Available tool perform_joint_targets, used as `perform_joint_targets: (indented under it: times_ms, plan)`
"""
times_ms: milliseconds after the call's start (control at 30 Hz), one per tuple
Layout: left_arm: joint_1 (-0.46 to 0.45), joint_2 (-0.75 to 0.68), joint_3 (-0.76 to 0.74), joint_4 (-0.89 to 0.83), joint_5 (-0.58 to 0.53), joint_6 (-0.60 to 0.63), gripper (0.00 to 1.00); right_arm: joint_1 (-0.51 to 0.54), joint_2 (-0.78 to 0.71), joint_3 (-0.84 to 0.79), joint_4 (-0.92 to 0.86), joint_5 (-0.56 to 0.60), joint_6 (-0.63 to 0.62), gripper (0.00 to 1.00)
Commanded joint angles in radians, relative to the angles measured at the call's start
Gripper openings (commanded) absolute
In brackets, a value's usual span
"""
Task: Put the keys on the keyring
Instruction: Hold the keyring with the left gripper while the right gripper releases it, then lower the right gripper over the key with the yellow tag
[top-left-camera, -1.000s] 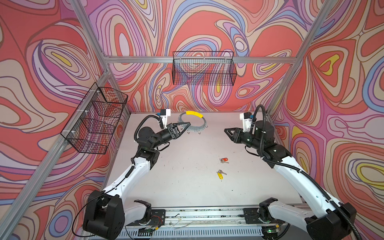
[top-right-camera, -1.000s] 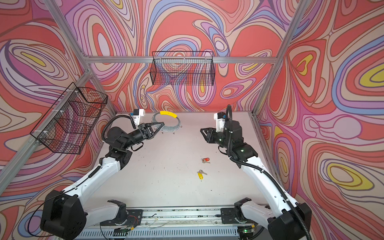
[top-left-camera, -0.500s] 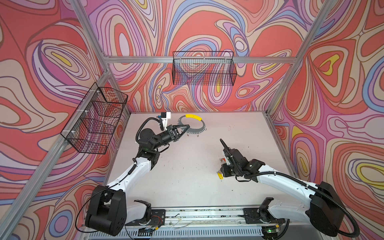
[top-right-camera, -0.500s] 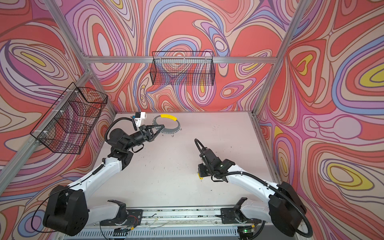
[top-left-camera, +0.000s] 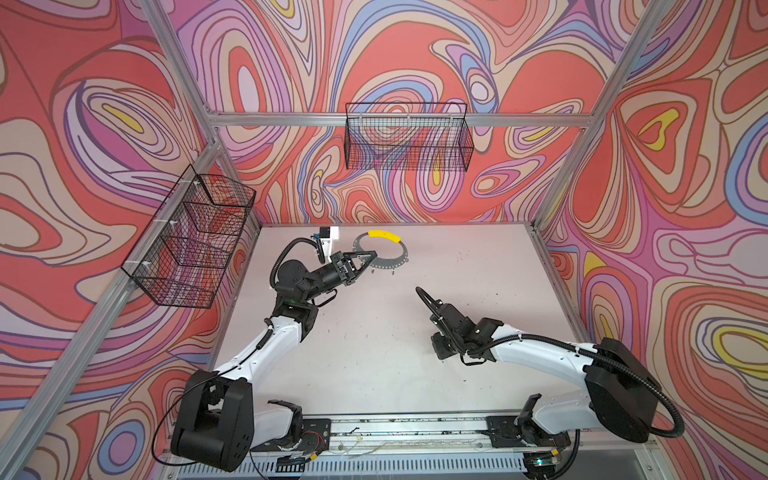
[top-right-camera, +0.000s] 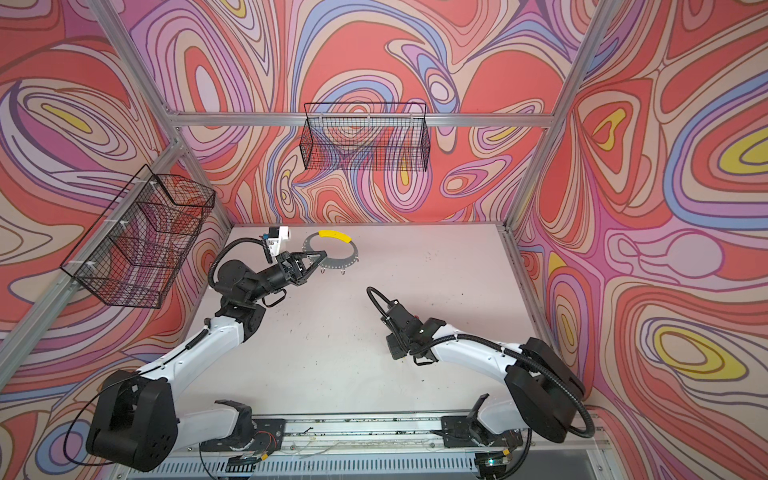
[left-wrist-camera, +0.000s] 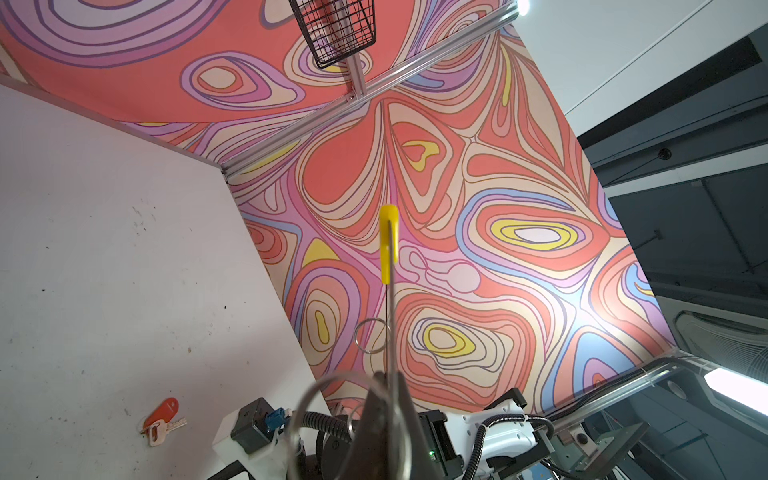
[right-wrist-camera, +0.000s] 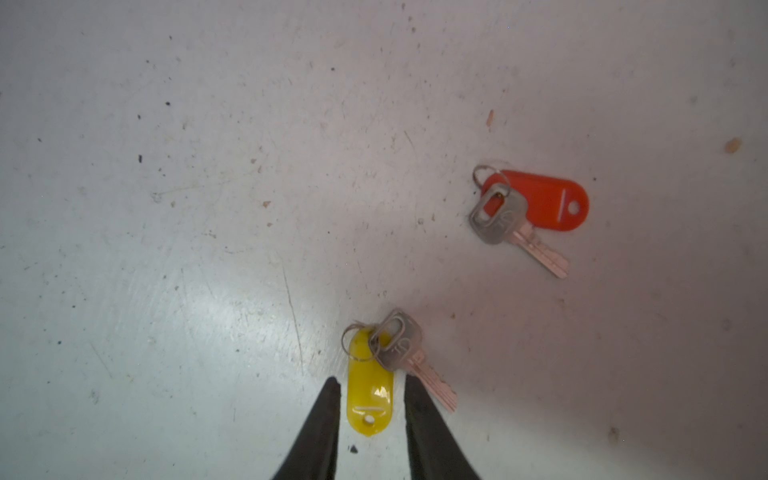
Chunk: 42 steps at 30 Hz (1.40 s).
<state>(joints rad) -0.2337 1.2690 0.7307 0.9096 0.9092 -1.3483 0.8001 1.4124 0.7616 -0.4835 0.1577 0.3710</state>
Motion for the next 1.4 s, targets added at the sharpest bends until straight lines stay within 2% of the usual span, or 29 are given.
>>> perform_joint_targets:
  times_ms: [0,167,467,833,1000,1167,1367]
  plan:
    - [0.011,-0.027,-0.006,0.068,0.020,-0.023,0.00,0.006,0.037,0.033,0.008,0.015,-0.044,0.30]
    - [0.026,-0.040,-0.010,0.060,0.023,-0.025,0.00,0.007,0.040,0.037,-0.003,-0.005,-0.041,0.37]
    - [0.039,-0.048,-0.014,0.066,0.042,-0.036,0.00,0.032,0.132,0.081,-0.041,-0.001,-0.038,0.36]
    - [0.058,-0.053,-0.037,0.109,0.060,-0.060,0.00,0.067,0.217,0.188,-0.160,0.102,-0.037,0.37]
    - [0.067,-0.039,-0.040,0.169,0.069,-0.096,0.00,0.102,0.237,0.269,-0.284,0.180,-0.113,0.37]
    - [0.078,-0.016,-0.050,0.235,0.081,-0.134,0.00,0.101,0.230,0.265,-0.346,0.161,-0.219,0.36]
    - [0.086,0.045,-0.053,0.366,0.098,-0.218,0.00,0.099,0.235,0.268,-0.342,0.173,-0.275,0.34]
